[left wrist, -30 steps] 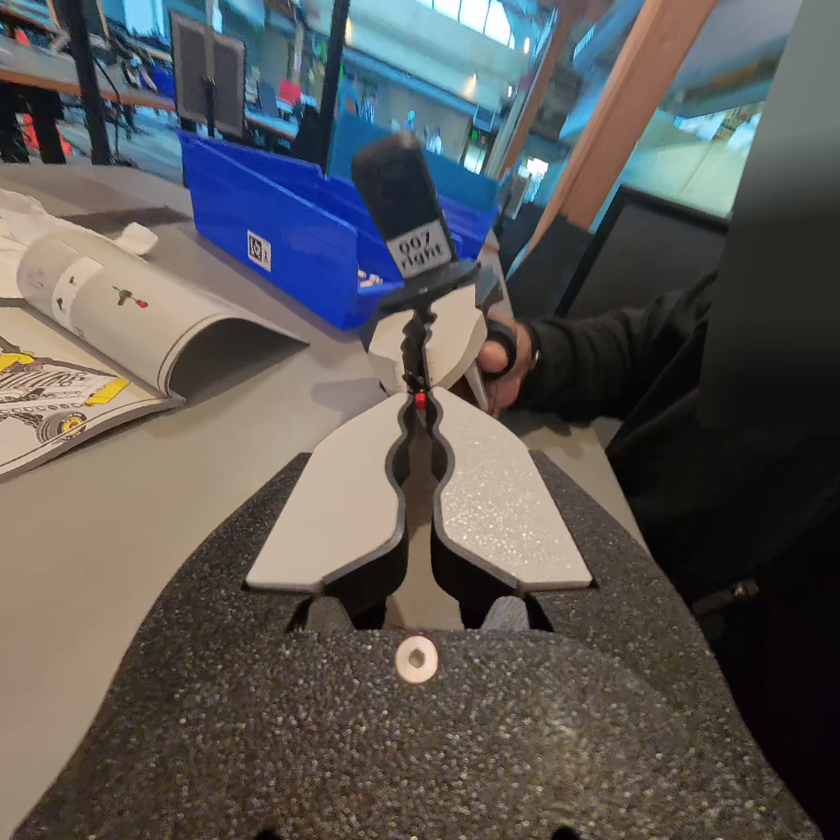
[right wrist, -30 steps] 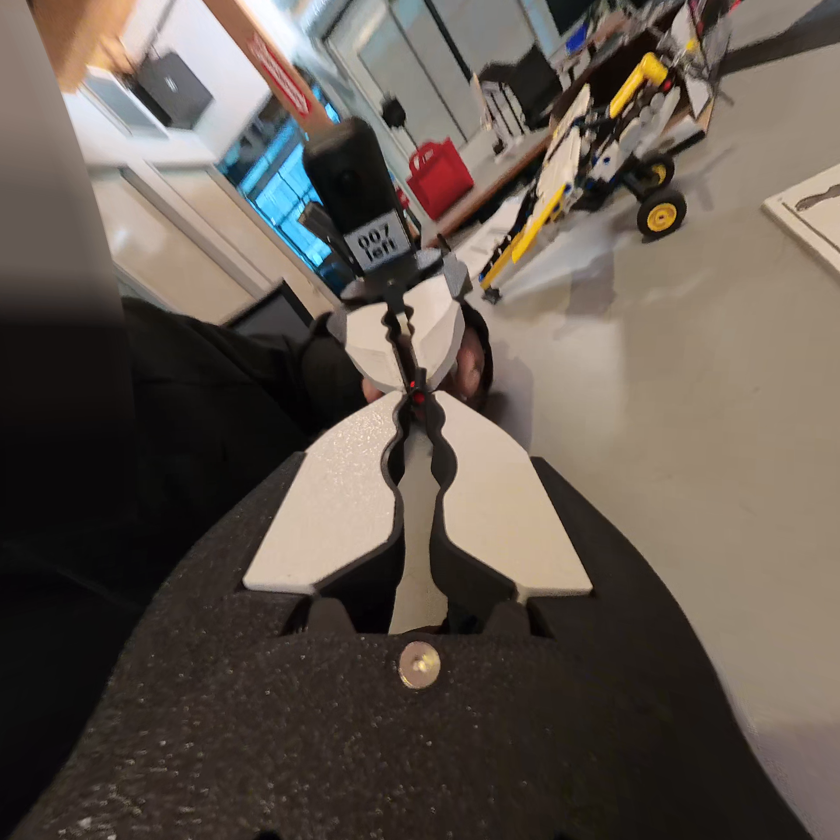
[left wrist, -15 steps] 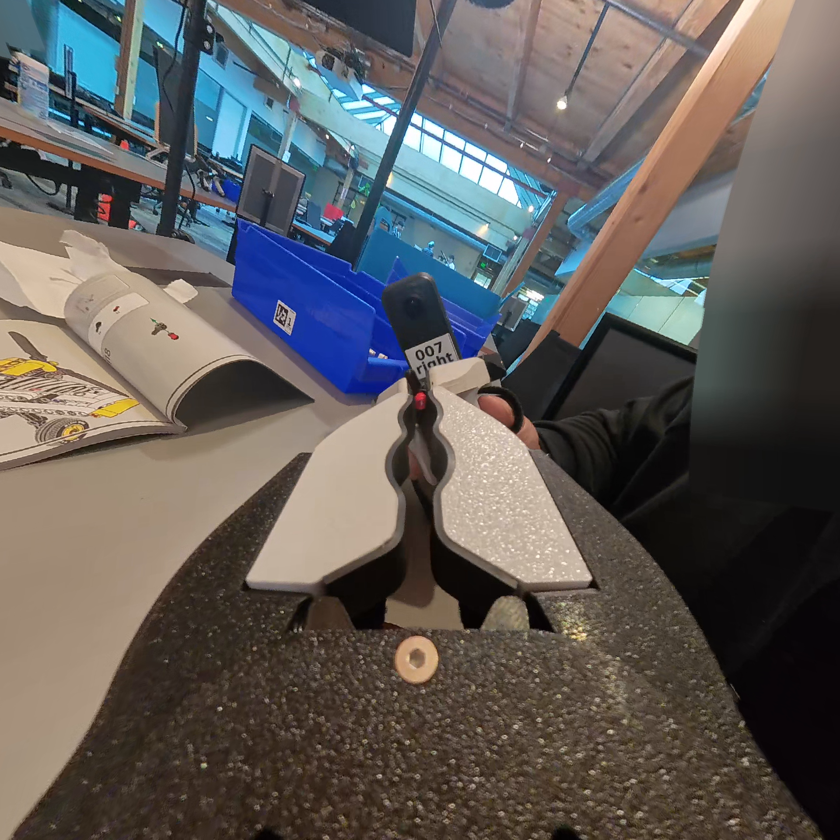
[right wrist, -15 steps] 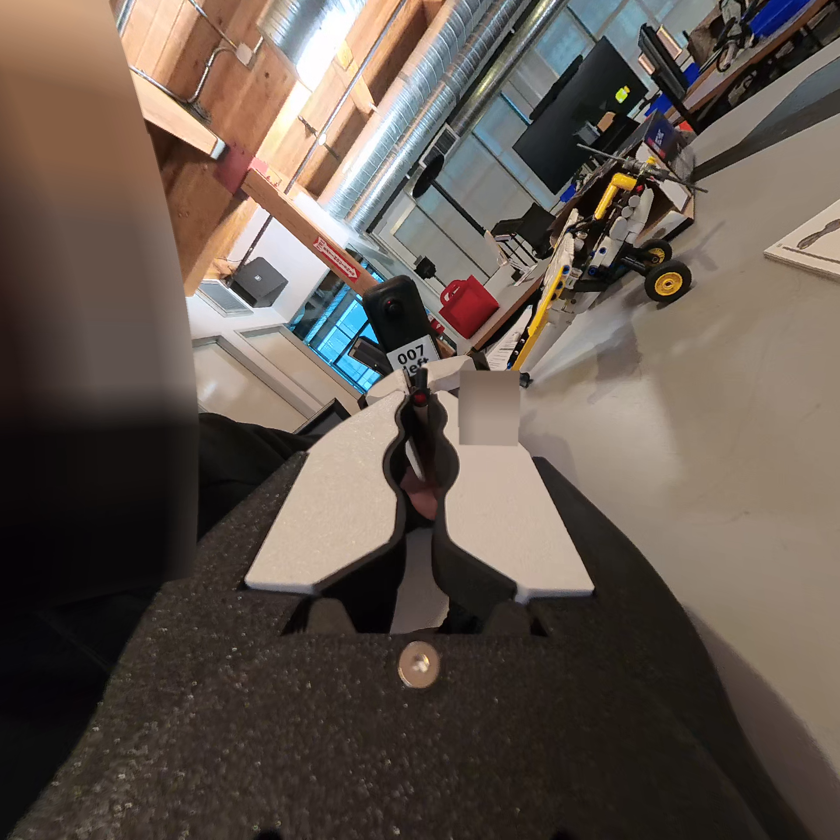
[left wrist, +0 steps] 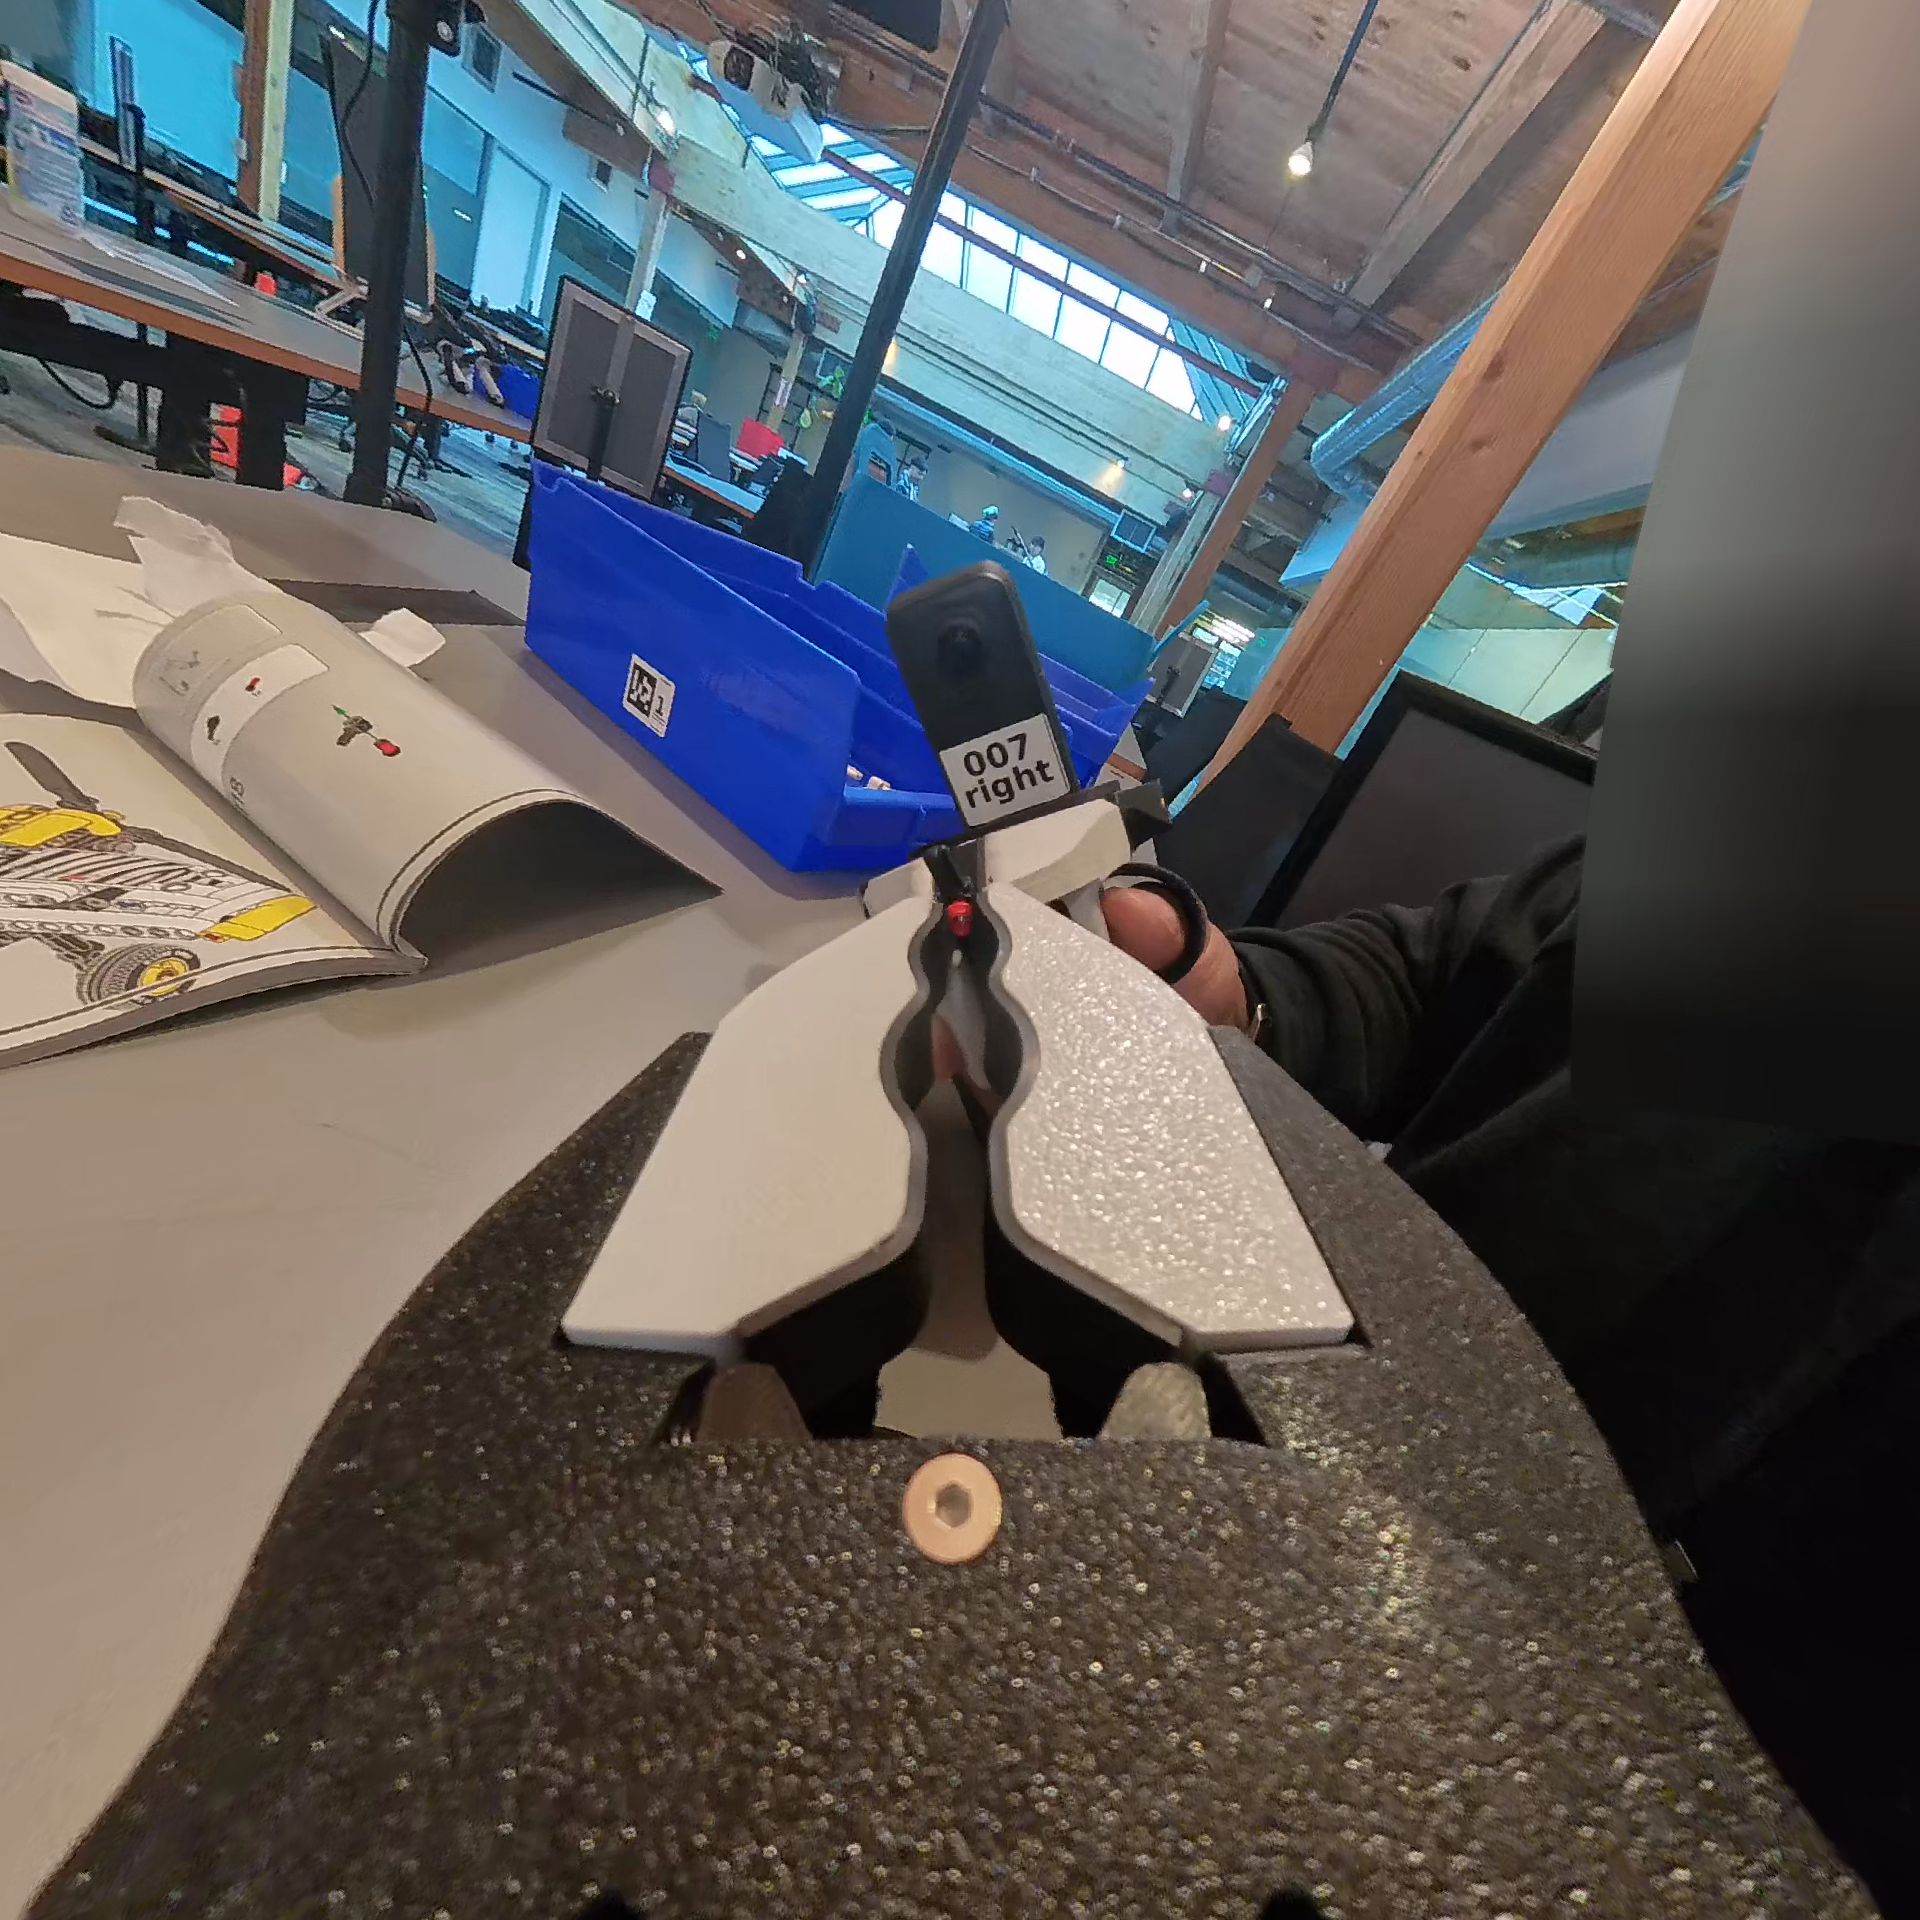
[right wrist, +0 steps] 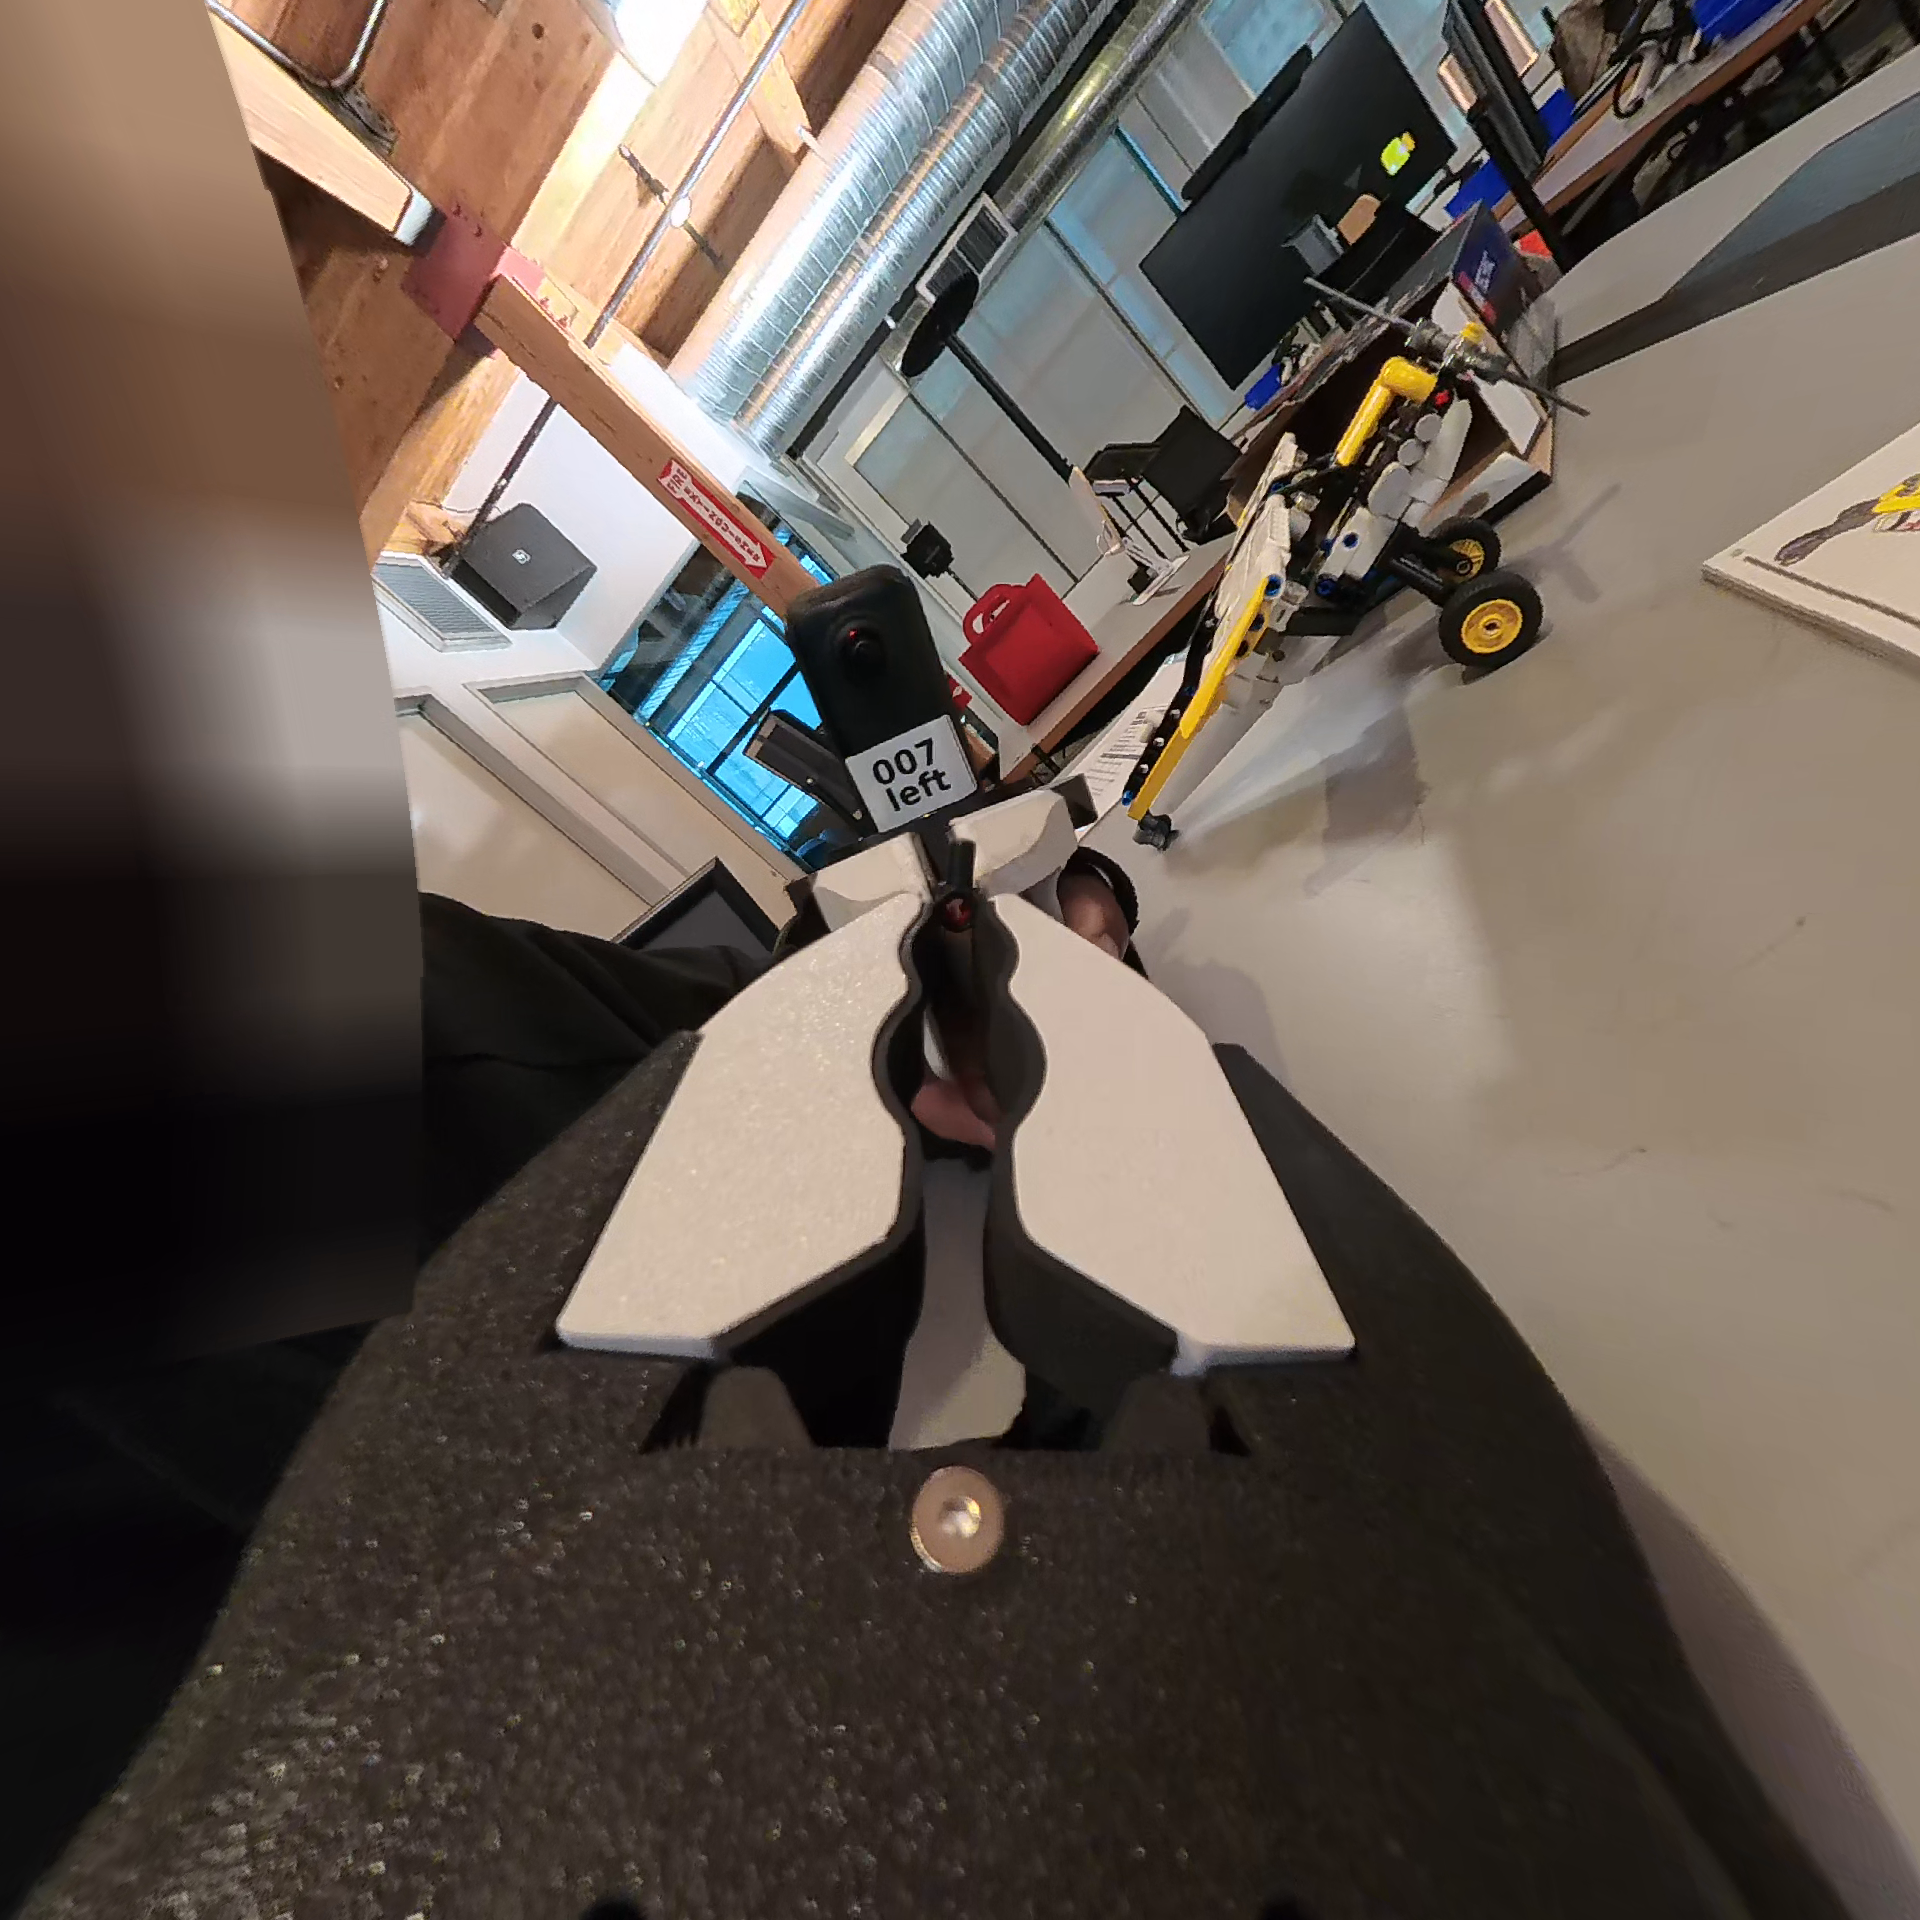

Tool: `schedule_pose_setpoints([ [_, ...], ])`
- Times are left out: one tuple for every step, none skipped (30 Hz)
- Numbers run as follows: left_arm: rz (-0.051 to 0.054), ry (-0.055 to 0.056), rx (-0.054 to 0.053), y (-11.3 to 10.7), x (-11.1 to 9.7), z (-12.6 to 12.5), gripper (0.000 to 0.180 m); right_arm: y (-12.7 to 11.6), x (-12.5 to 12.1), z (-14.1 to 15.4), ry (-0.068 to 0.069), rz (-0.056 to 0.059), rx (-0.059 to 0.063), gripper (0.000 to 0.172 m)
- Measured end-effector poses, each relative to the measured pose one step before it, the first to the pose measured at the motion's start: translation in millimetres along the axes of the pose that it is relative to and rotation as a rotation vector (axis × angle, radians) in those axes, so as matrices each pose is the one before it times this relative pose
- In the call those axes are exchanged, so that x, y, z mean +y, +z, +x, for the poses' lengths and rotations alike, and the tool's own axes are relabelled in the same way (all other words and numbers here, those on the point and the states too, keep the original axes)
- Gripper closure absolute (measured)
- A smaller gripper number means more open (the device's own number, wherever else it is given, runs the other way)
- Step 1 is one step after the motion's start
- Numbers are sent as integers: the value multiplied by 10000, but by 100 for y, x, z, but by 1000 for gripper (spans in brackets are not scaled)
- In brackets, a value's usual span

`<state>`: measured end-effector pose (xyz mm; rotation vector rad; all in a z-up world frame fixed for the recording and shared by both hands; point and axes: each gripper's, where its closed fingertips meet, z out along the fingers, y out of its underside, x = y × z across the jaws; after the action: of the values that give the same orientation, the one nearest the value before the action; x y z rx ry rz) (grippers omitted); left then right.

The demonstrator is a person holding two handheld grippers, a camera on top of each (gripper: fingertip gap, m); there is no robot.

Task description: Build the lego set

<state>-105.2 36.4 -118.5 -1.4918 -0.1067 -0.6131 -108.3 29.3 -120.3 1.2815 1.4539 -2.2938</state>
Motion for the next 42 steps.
schedule_pose_setpoints([
  [27,-40,0,-24,-39,-38,176,24,-81,41,-62,59,62,165],
  [0,-66,11,-37,-13,-48,176,33,-17,38,-92,17,76,165],
  [31,-47,-20,-46,-53,-69,176,2,3,51,-165,-17,106,165],
  [110,-61,-31,-91,-167,-92,176,-34,-31,44,-253,-20,122,165],
  [84,-130,-18,-95,-148,-143,176,-87,-63,84,-343,-28,162,164],
  [81,-155,-24,-90,-138,-179,176,-116,-69,180,-445,-60,256,162],
  [81,-151,-66,-88,-144,-198,176,-128,-51,283,-574,-77,366,158],
  [91,-144,-63,-57,-127,-167,176,-134,-69,336,-738,-59,459,156],
  [57,-180,-36,-23,-66,-126,176,-102,-27,378,-918,-69,566,154],
  [63,-225,-43,5,-37,-101,176,-29,108,349,-1016,-143,588,152],
  [48,-239,-15,21,15,-40,176,85,218,157,-989,-197,475,152],
  [54,-215,-48,36,18,-65,176,140,165,9,-864,-144,406,152],
  [51,-210,-28,53,42,-16,176,155,35,-89,-684,-45,352,152],
  [40,-209,-13,48,74,9,176,177,-11,-164,-515,-7,271,152],
  [60,-200,-33,36,52,-10,176,184,-28,-162,-407,-8,227,152],
  [67,-184,4,25,54,44,176,171,-56,-83,-356,-2,246,152],
  [68,-178,-39,29,51,-6,176,171,-59,-33,-328,-9,238,152],
  [94,-157,-23,-6,3,-3,176,157,-60,-25,-279,-16,200,152],
  [91,-175,-33,-7,-9,-36,176,96,-95,4,-227,20,189,152],
  [78,-184,-27,-26,-2,-58,176,39,-140,56,-198,48,212,152],
  [66,-188,-24,-25,-4,-56,176,-5,-135,126,-210,42,246,153],
  [89,-174,-3,-38,-38,-33,176,-13,-141,131,-250,30,237,153],
  [78,-169,-10,-31,-41,-65,176,-6,-110,38,-284,24,178,153],
  [78,-196,26,-19,-33,-32,176,29,-59,-73,-285,-4,100,154],
  [96,-260,45,-19,-49,-43,176,87,21,-88,-269,-57,102,155],
  [127,-314,74,-36,-50,-25,176,110,28,2,-243,-58,162,154],
  [152,-334,101,-31,-64,-4,176,106,-47,28,-214,-24,150,155],
  [105,-298,68,-6,10,-38,176,123,-60,35,-168,-16,125,155],
  [44,-236,49,12,71,-35,176,115,-52,23,-122,-9,98,155],
  [105,-184,1,-10,-40,-74,176,115,7,10,-95,-27,67,155],
  [83,-185,18,-28,-63,-93,176,98,40,9,-93,-42,56,155],
  [47,-206,54,-26,-69,-79,176,77,64,9,-85,-49,53,155],
  [52,-210,35,-24,-60,-100,176,74,73,2,-79,-64,46,155],
  [70,-197,42,-27,-32,-77,176,61,75,-6,-82,-64,33,155],
  [73,-186,56,-19,-32,-42,176,41,29,2,-64,-30,17,155],
  [71,-150,49,-7,-22,-31,176,35,20,-8,-21,-33,-5,155],
  [61,-109,1,-4,-8,-57,176,26,41,-5,2,-46,-15,155],
  [39,-87,-12,-2,-1,-71,176,29,61,4,0,-51,-15,155],
  [19,-69,10,1,4,-35,176,10,41,-4,8,-34,-17,155],
  [9,-45,-6,16,1,-41,176,2,40,10,18,-32,-24,156],
  [12,-43,-1,9,6,-30,175,10,33,8,20,-33,-30,156],
  [19,-48,2,-1,4,-38,175,-1,29,9,14,-23,-25,156],
])
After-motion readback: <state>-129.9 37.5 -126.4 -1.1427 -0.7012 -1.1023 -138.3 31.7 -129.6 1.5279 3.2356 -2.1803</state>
